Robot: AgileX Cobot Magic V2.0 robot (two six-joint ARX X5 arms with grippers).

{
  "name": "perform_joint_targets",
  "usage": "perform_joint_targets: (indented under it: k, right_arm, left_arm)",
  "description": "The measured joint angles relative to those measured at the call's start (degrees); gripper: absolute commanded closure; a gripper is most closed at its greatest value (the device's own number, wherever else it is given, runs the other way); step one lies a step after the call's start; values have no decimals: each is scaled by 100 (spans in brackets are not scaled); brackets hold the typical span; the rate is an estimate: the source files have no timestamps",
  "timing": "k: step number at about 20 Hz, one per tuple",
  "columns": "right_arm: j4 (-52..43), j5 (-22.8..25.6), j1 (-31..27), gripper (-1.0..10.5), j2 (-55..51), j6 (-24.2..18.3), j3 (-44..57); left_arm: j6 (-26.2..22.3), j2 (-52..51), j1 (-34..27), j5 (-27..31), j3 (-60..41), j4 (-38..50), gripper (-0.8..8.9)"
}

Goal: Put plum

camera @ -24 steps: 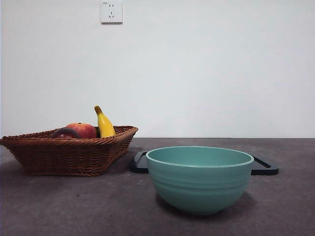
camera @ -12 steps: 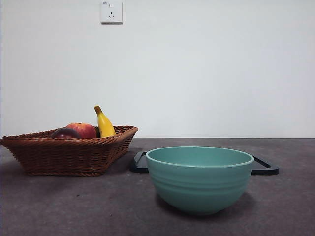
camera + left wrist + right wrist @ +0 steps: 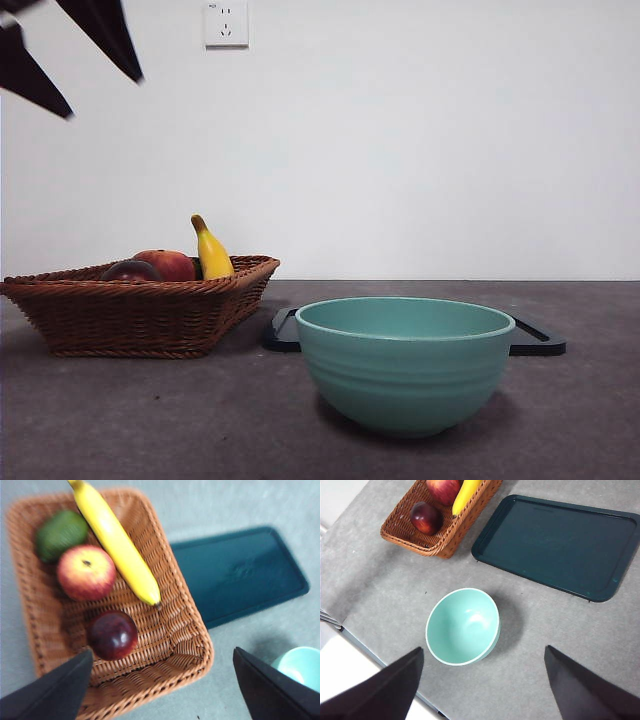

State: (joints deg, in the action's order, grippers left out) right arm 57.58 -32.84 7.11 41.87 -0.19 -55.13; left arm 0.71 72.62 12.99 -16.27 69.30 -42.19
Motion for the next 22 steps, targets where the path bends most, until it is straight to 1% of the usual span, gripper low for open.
perform_joint_targets:
  k: [3,6,13,16,22]
  right_arm:
    - [0,2,0,561,2,0,0]
    - [0,2,2,561,2,0,0]
    - [0,0,2,561,2,0,0]
    - [0,0,2,561,0,0,0]
    - [0,0,2,561,0,0,0]
  left_arm:
    - [-50,616,116,310,74,63,378]
    - [-221,1167,151,610,74,116,377]
    - [-428,2118,153,734,74,531,377]
    - [-446,2376,153,734,74,743,377]
    - [-448,2739,153,734,79,903,377]
